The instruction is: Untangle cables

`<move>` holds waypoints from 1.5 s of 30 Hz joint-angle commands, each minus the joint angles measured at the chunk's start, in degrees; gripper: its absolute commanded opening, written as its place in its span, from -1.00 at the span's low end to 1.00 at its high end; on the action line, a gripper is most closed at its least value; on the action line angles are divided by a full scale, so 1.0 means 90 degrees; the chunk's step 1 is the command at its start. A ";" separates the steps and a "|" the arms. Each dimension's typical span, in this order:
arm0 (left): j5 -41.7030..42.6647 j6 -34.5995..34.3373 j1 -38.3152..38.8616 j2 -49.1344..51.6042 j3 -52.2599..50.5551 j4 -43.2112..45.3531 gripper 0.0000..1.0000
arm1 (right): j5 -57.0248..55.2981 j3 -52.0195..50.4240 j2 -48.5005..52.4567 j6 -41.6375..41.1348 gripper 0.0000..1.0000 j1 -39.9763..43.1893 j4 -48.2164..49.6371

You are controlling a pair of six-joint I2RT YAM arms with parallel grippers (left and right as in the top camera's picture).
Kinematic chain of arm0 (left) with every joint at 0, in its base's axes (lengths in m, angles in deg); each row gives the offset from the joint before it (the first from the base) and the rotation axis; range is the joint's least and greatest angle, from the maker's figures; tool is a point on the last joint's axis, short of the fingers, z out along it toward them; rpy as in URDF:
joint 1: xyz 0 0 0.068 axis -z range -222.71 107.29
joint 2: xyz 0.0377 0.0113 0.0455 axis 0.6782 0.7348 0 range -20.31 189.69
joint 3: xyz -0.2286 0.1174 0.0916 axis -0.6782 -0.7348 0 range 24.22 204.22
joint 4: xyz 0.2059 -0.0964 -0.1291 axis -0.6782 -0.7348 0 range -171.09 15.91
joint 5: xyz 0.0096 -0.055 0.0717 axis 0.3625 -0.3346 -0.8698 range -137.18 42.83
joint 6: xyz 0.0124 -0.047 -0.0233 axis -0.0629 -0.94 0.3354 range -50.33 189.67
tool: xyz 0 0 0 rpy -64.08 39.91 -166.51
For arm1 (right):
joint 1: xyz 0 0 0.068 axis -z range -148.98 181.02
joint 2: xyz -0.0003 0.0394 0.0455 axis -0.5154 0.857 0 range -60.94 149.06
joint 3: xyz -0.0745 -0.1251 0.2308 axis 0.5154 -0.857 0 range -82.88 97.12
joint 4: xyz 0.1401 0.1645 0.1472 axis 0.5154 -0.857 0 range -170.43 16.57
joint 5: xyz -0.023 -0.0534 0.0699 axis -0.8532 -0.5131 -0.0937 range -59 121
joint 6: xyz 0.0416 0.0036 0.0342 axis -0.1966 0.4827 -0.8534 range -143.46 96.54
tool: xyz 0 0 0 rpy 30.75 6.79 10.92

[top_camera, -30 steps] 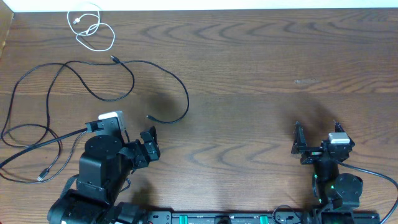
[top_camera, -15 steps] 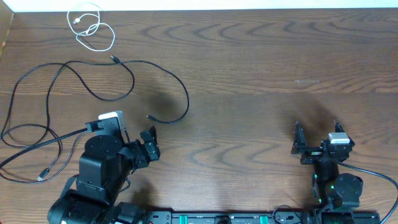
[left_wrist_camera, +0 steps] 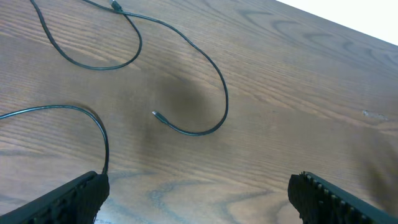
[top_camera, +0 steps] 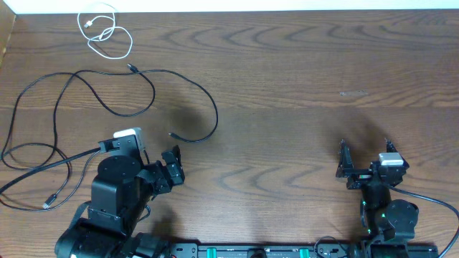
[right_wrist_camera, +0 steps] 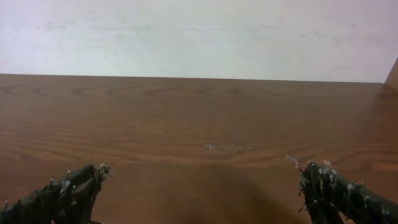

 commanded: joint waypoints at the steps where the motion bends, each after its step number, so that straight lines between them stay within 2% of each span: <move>1: -0.0085 0.0087 0.0032 -0.0005 0.0073 -0.0019 0.96 | -0.0041 -0.0005 -0.0010 0.0075 0.99 -0.0007 -0.0044; 18: -0.0080 0.0163 -0.0143 -0.0080 -0.0136 -0.0221 0.96 | -0.0041 -0.0005 -0.0010 0.0075 0.99 -0.0007 -0.0044; 21: 0.0155 0.0704 -0.0321 -0.0267 -0.0389 0.0041 0.96 | -0.0041 -0.0005 -0.0010 0.0075 0.98 -0.0007 -0.0044; 24: 0.0969 0.1773 -0.0593 -0.0537 -0.0714 0.0653 0.95 | -0.0041 -0.0005 -0.0010 0.0075 0.99 -0.0007 -0.0044; 26: 0.1358 0.2135 -0.0763 -0.0733 -0.0942 0.1059 0.96 | -0.0041 -0.0005 -0.0010 0.0075 0.99 -0.0007 -0.0044; 32: 0.1379 0.2147 -0.1209 -0.1484 -0.1685 0.1766 0.96 | -0.0041 -0.0005 -0.0010 0.0075 0.98 -0.0007 -0.0044; 39: 0.1379 0.2778 -0.1341 -0.2285 -0.2407 0.2176 0.96 | -0.0041 -0.0005 -0.0010 0.0075 0.99 -0.0007 -0.0044; 45: 0.1379 0.2800 -0.1370 -0.2676 -0.2832 0.2288 0.96 | -0.0041 -0.0005 -0.0010 0.0075 0.99 -0.0007 -0.0044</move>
